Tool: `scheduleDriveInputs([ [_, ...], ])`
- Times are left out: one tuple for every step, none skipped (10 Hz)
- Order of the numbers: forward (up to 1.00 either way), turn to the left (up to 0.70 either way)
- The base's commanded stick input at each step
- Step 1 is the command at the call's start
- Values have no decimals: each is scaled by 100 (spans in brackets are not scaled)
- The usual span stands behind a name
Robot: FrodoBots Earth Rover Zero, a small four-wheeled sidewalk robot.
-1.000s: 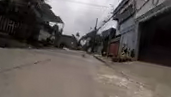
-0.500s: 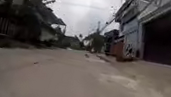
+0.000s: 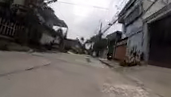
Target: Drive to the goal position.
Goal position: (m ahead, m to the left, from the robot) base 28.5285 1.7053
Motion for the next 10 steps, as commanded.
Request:
scheduleDriveInputs([
  [70,2],
  [70,2],
  [70,2],
  [70,2],
  [70,2],
  [70,2],
  [70,2],
  [70,2],
  [70,2],
  [70,2],
])
